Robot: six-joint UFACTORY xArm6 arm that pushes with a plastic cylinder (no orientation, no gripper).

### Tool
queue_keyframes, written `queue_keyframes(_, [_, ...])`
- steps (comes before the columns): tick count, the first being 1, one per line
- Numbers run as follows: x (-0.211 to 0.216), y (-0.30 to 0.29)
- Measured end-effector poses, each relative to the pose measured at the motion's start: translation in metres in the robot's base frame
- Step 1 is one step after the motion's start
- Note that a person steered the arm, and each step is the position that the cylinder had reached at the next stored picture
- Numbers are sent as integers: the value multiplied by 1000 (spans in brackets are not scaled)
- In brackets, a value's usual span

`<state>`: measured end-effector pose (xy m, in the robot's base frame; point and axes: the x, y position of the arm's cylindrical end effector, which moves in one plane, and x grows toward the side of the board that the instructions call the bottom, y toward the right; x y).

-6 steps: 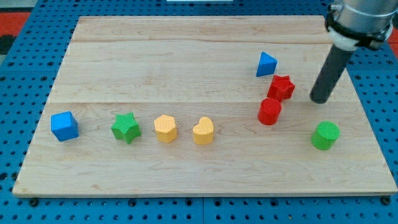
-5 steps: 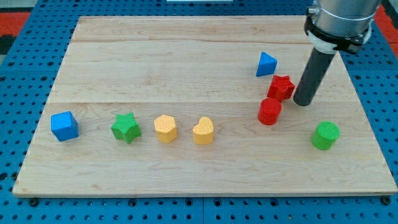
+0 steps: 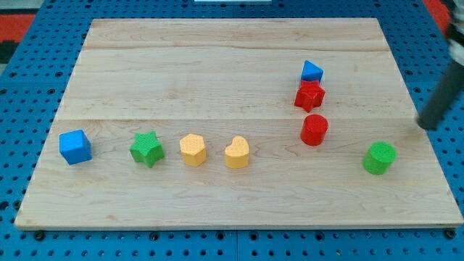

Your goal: Move the red circle closer the red star

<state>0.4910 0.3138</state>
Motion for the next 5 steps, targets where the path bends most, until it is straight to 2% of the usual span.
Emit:
queue_keyframes(1, [88,-26])
queue_keyframes(2, [127,-102])
queue_keyframes(3, [103,-142])
queue_keyframes(4, [62,-148])
queue_keyframes(5, [46,-187])
